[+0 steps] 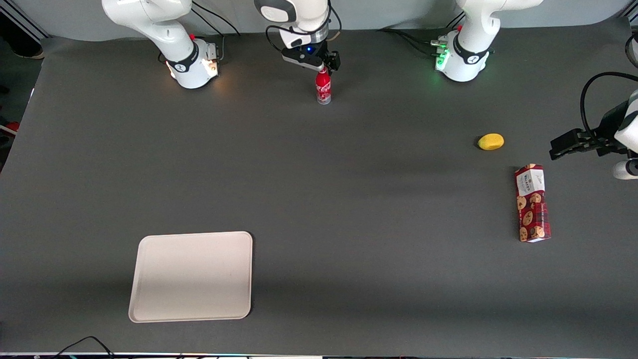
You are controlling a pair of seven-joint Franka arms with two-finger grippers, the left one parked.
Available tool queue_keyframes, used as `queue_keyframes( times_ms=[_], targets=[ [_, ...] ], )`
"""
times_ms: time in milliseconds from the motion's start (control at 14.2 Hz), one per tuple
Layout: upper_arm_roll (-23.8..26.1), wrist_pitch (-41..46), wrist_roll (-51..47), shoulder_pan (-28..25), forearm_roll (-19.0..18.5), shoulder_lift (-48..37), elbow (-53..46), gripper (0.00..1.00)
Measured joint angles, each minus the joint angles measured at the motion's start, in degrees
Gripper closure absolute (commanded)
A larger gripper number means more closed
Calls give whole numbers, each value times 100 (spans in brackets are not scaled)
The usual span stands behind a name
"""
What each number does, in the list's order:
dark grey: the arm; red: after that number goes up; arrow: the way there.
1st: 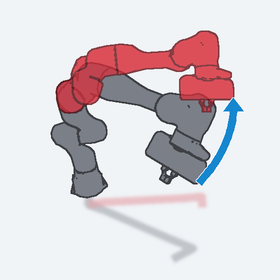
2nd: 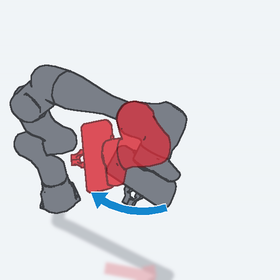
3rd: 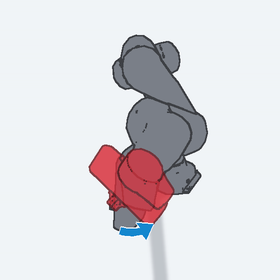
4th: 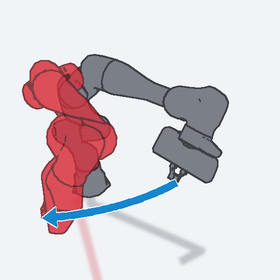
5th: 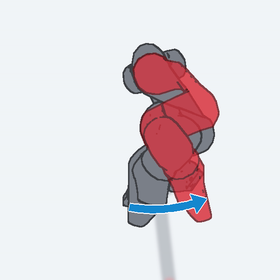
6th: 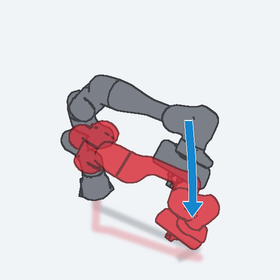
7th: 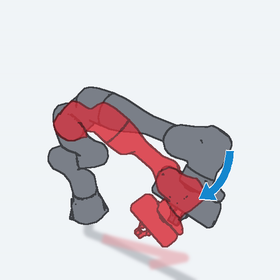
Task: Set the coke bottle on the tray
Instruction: 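Close the right gripper around the bottle's neck and lift it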
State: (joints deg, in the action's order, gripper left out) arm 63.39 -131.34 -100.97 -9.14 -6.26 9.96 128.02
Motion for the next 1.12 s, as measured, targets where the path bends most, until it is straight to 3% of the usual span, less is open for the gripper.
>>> queue_keyframes(
  times_ms=[140,281,491,632,912,1123],
  targets=[
    [-2,-40,-32,0,-39,123,-8,5],
    [0,-42,-61,-9,-41,136,-10,19],
    [1,-43,-152,-32,-41,137,-20,29],
    [1,-44,-180,-36,-41,140,-25,44],
    [1,-47,-192,-36,-42,146,-48,63],
    [1,-51,-200,-36,-42,147,-85,61]
  ],
)
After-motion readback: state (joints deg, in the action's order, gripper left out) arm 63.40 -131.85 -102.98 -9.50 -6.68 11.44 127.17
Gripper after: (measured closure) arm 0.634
